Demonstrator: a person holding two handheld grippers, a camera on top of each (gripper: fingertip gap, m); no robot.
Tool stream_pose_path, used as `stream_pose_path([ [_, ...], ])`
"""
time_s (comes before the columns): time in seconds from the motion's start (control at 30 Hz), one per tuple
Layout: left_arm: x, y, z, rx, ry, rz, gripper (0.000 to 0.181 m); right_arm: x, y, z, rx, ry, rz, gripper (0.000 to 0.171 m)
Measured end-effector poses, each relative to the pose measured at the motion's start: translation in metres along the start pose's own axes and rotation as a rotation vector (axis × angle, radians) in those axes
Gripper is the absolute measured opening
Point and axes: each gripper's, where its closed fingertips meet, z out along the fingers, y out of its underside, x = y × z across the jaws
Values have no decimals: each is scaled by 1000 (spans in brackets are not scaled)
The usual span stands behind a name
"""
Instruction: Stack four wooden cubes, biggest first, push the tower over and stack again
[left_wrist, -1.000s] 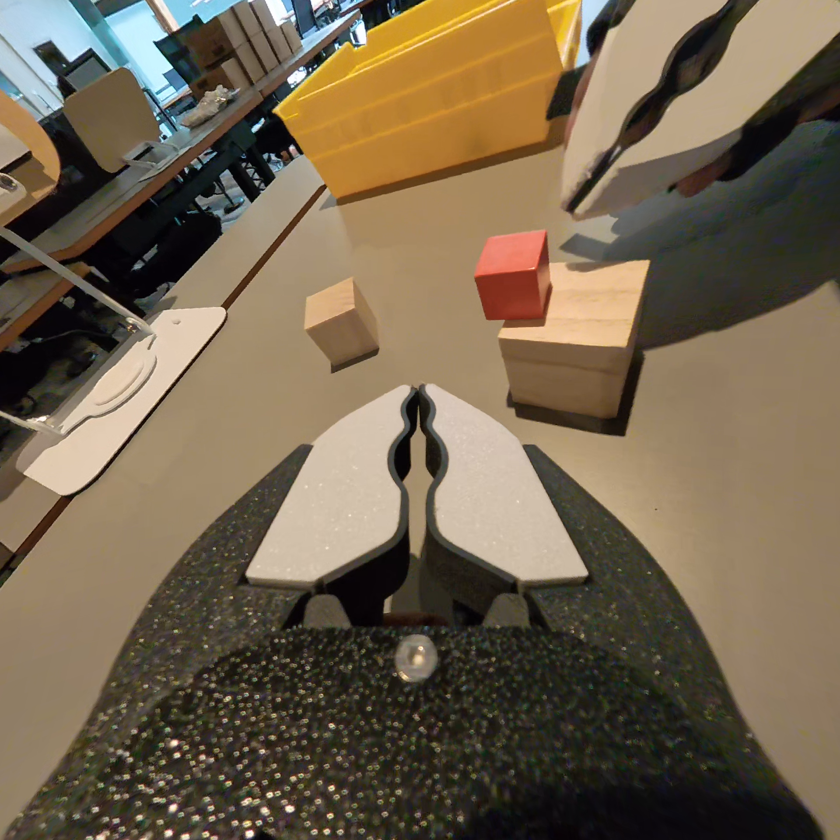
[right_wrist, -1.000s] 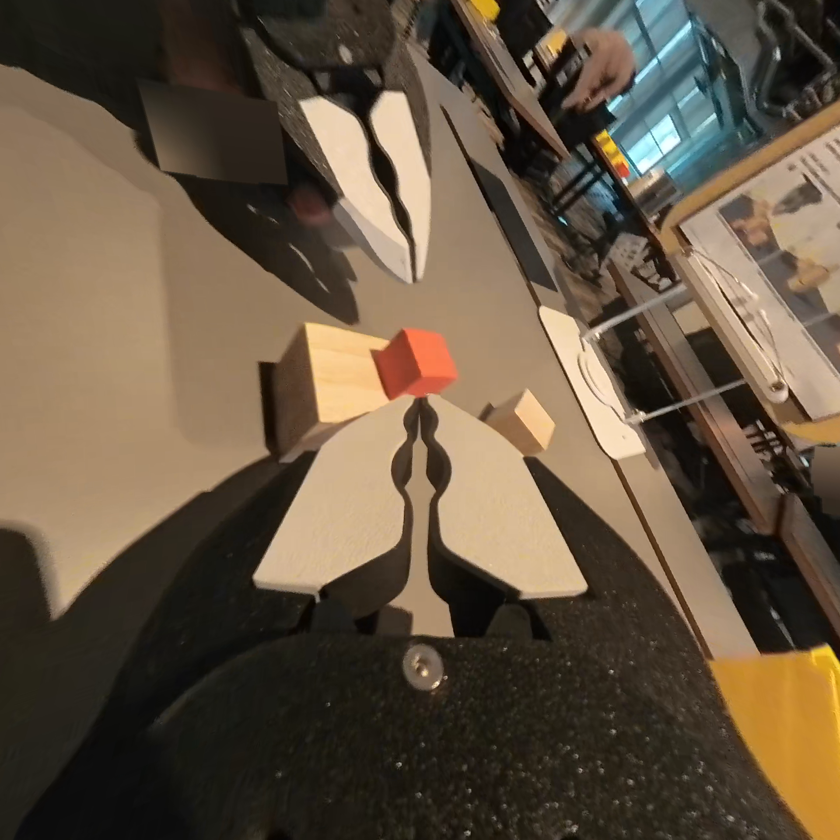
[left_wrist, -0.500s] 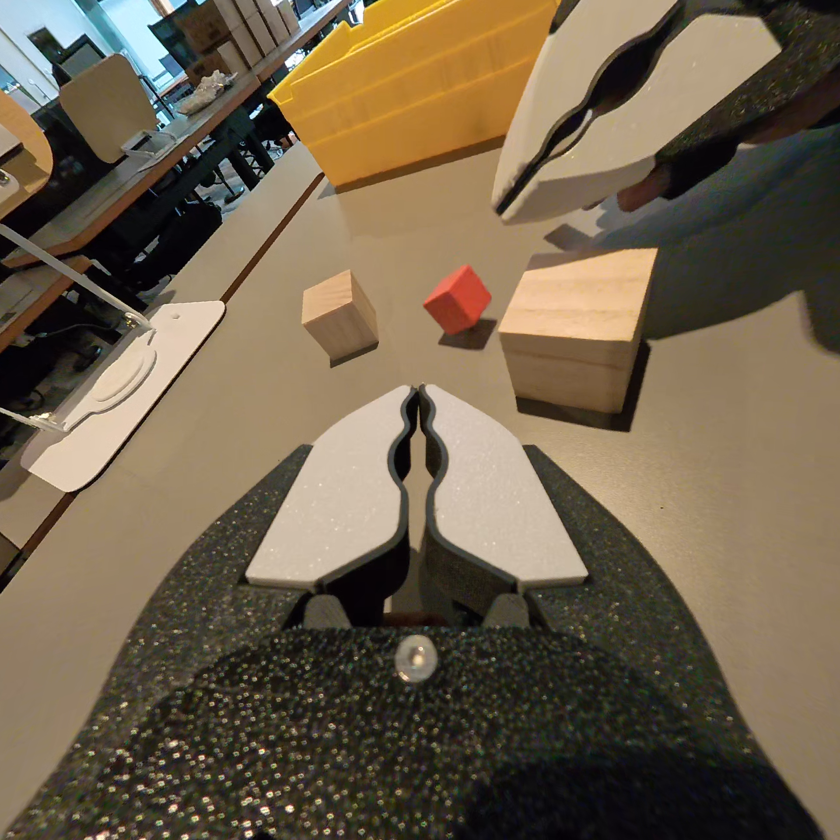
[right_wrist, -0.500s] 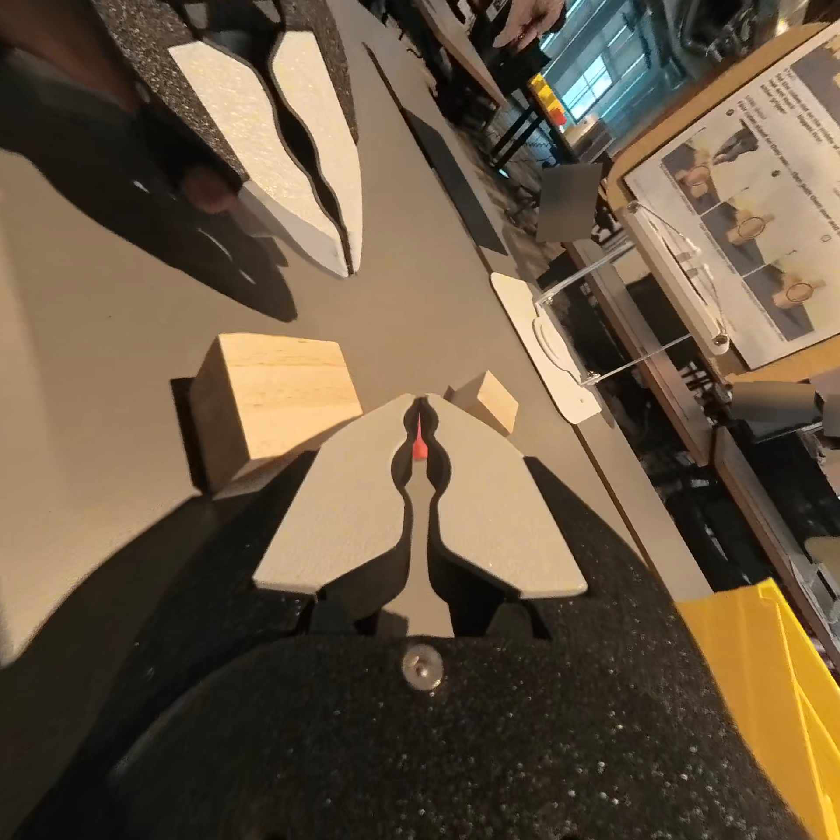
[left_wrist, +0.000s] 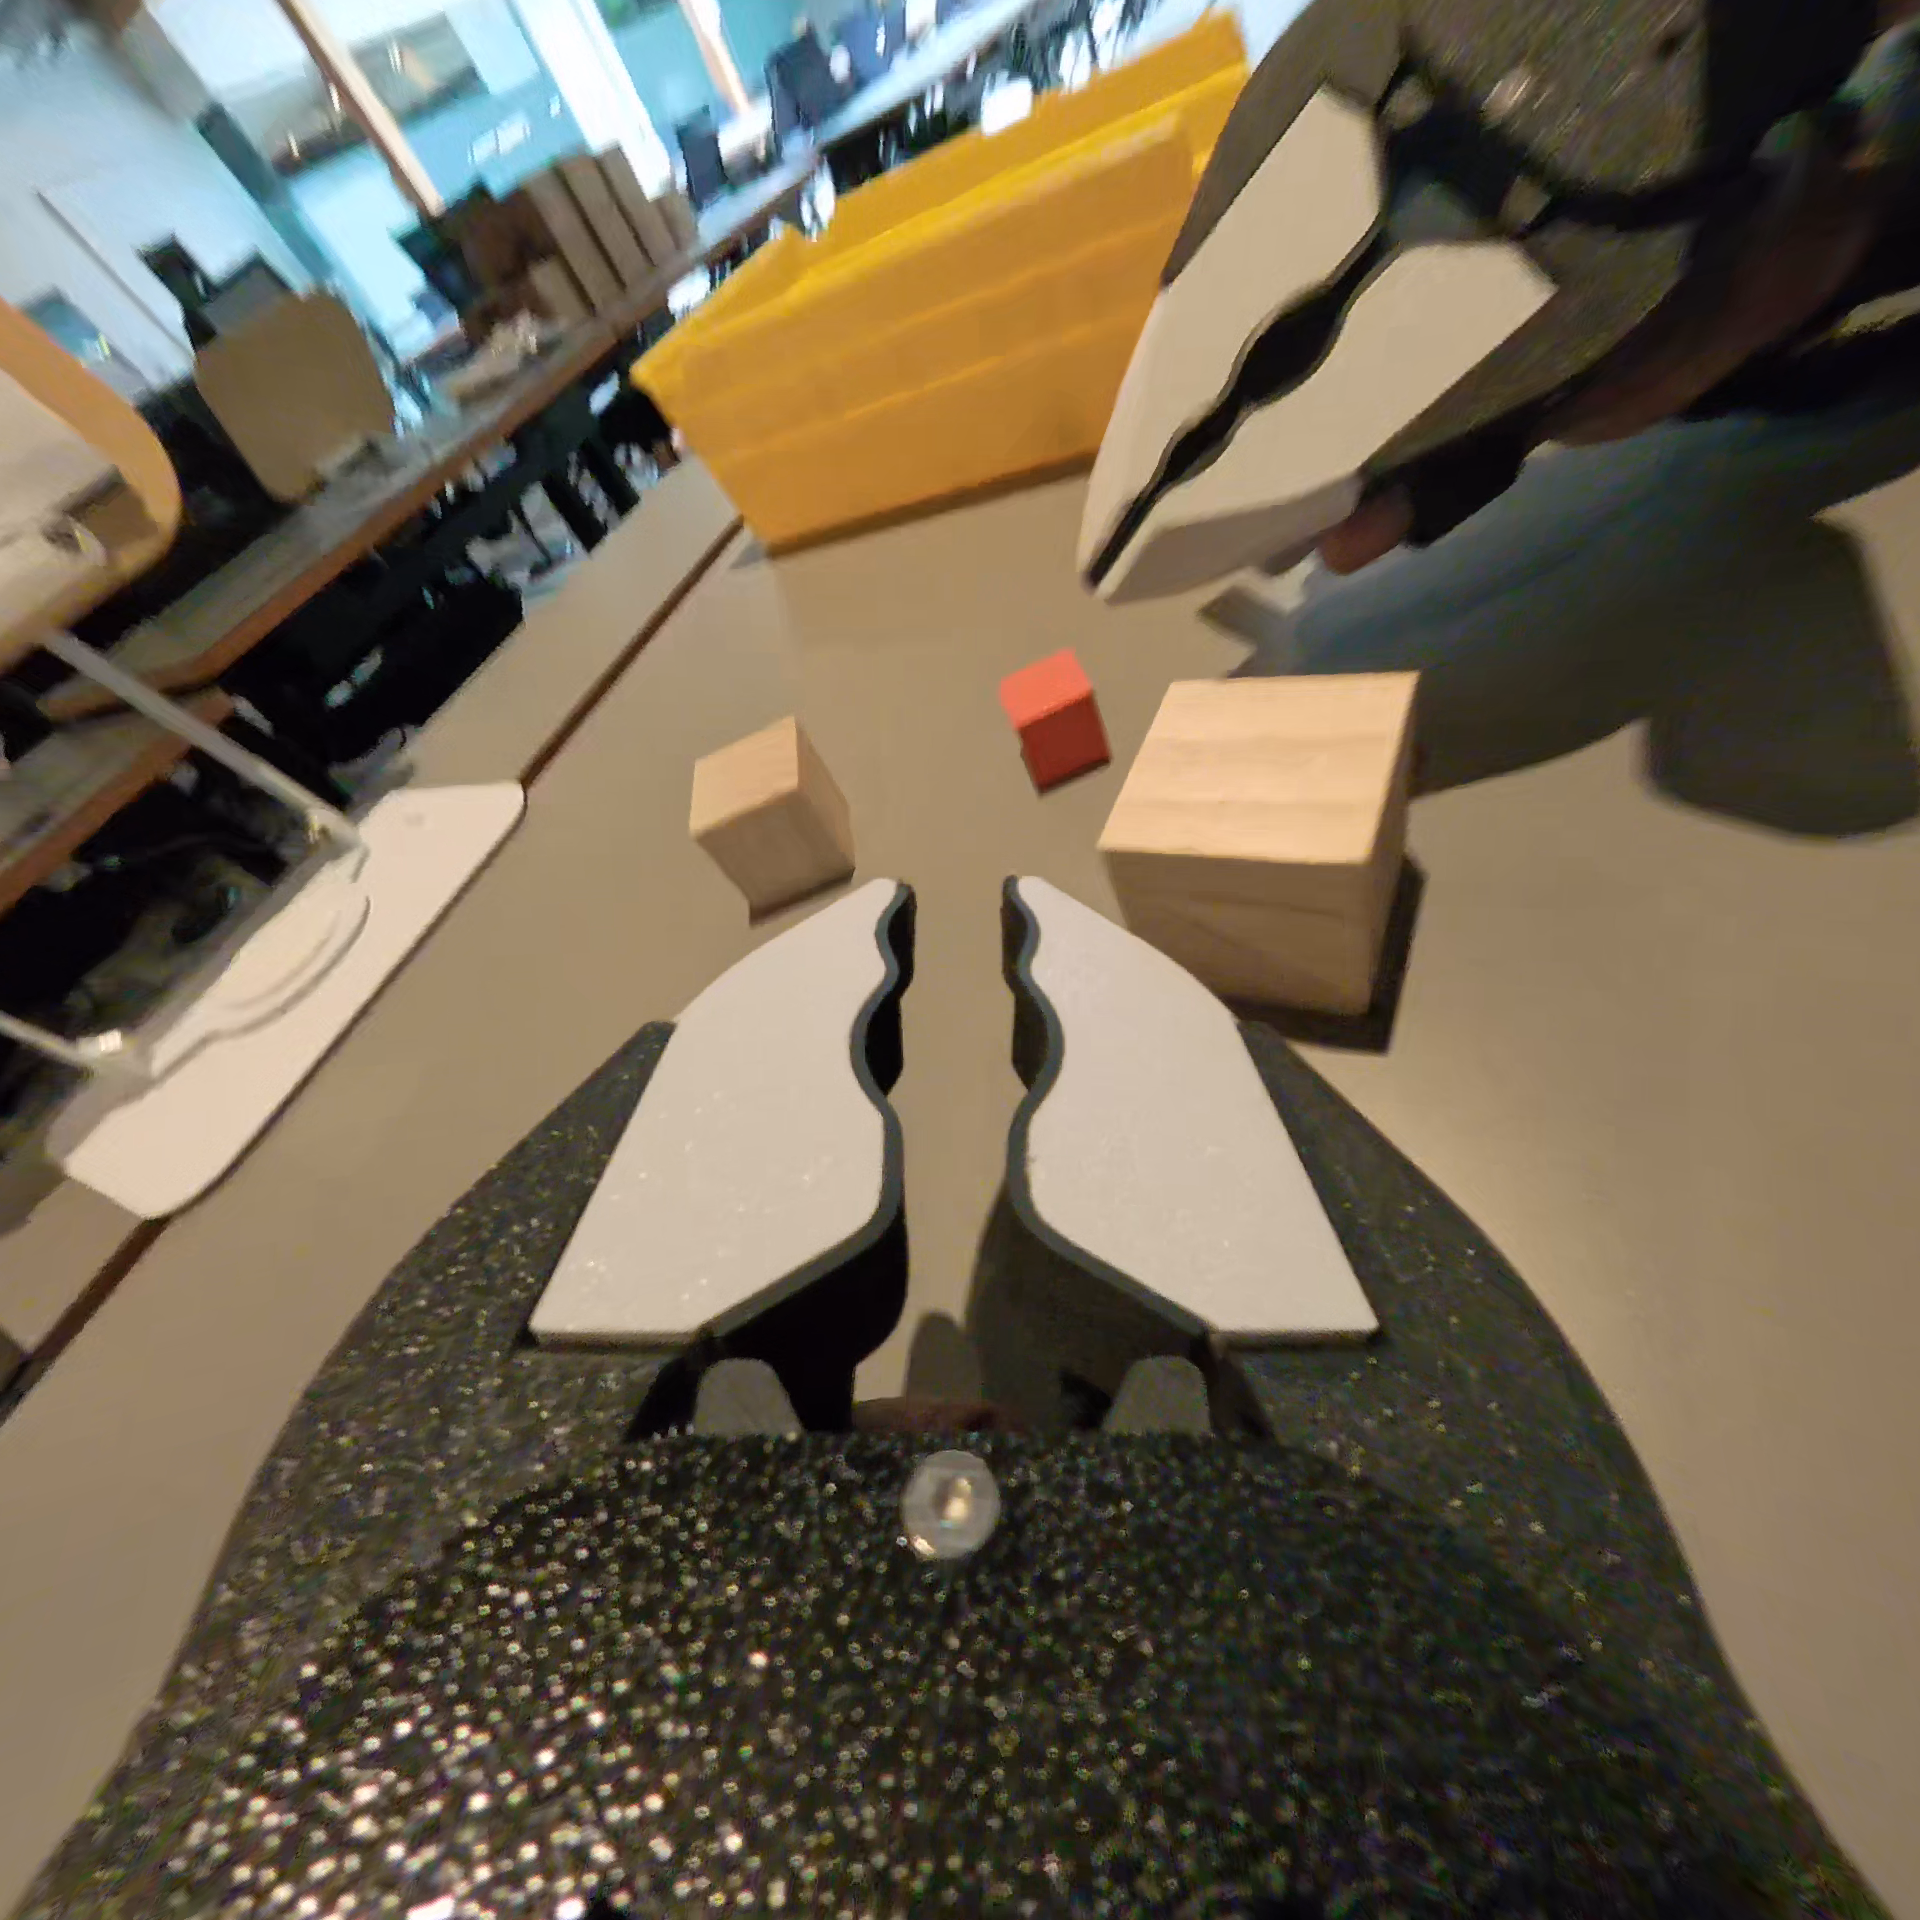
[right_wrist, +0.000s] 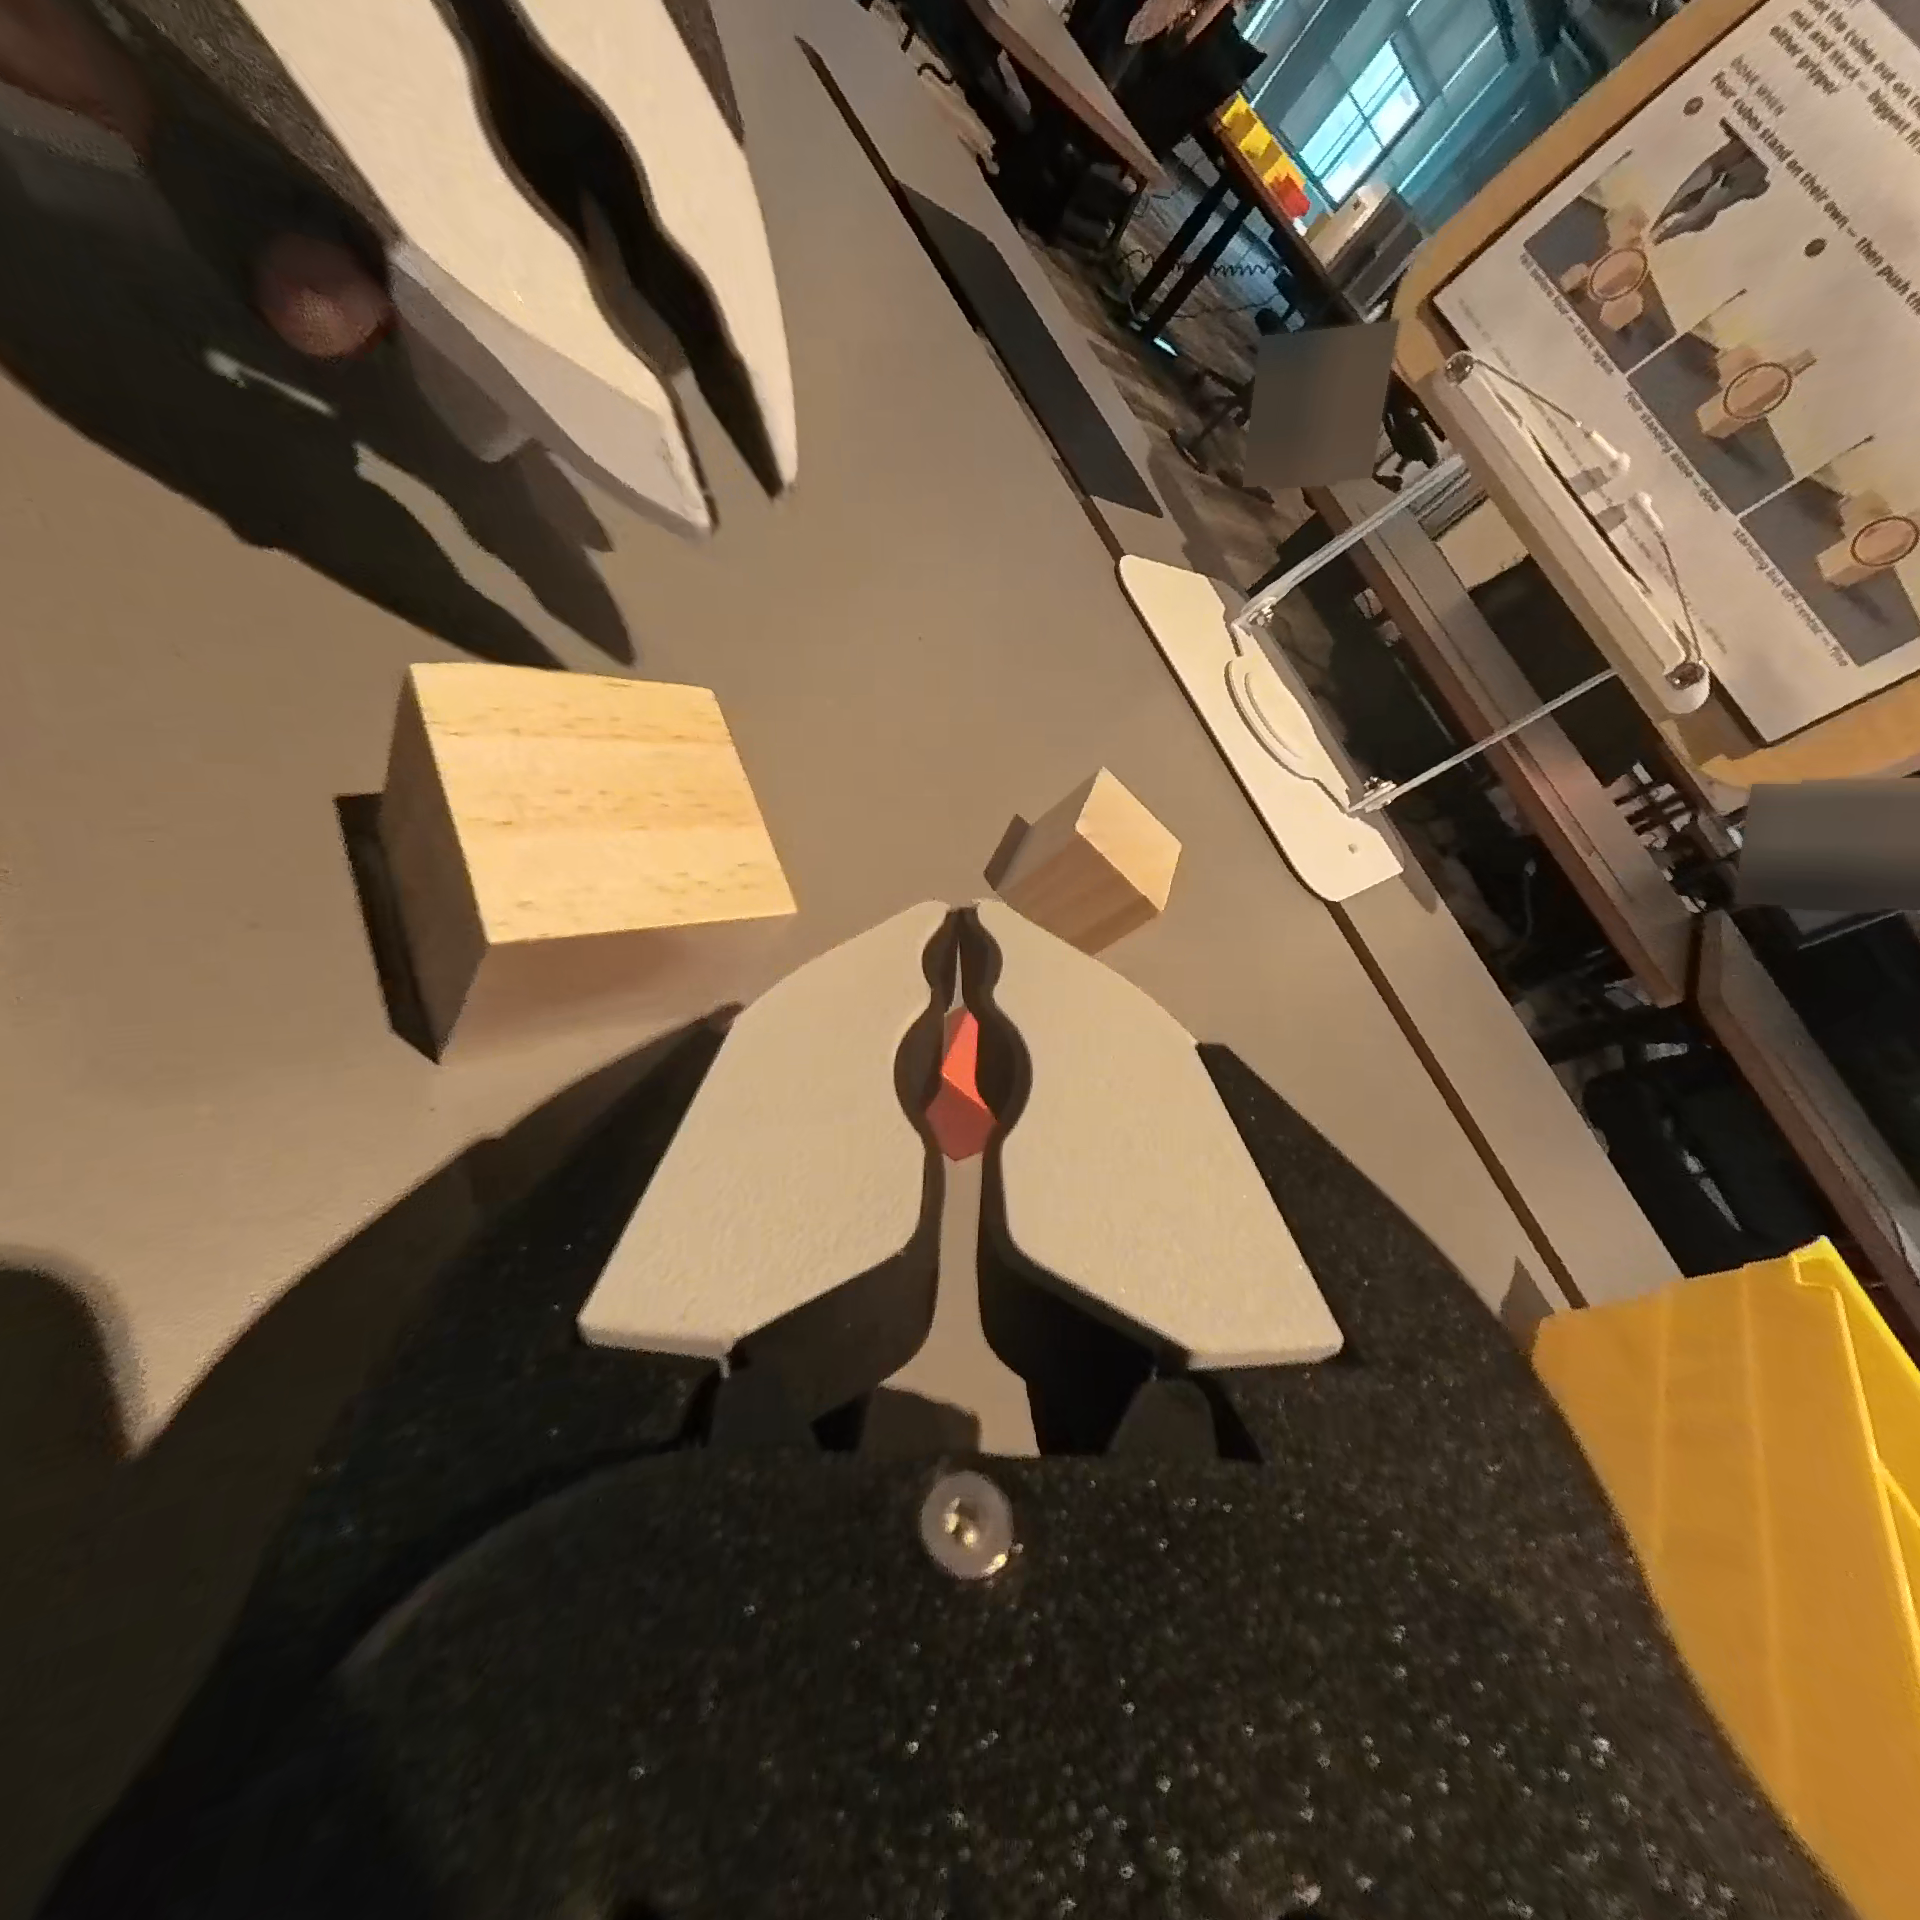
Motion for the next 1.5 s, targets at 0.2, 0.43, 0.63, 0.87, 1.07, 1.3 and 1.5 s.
stream_pose_path([
  [0.2,58,-82,-22,321,143,187,15,3,5,-1,-8,-9,47,0],
  [0.43,148,-80,-2,253,476,184,30,-2,11,3,-17,-76,150,0],
  [0.63,114,-82,2,250,332,140,34,0,16,4,-25,-94,211,5],
  [0.87,-50,-22,-11,96,-291,-262,42,-2,22,8,-58,-93,227,11],
  [1.07,-76,30,14,-106,-262,-447,57,0,25,9,-66,-88,261,16],
  [1.3,-79,55,77,-346,-101,-308,73,3,27,9,-70,-77,272,18],
  [1.5,-82,63,107,-438,-57,-331,80,2,27,9,-74,-88,280,19],
])
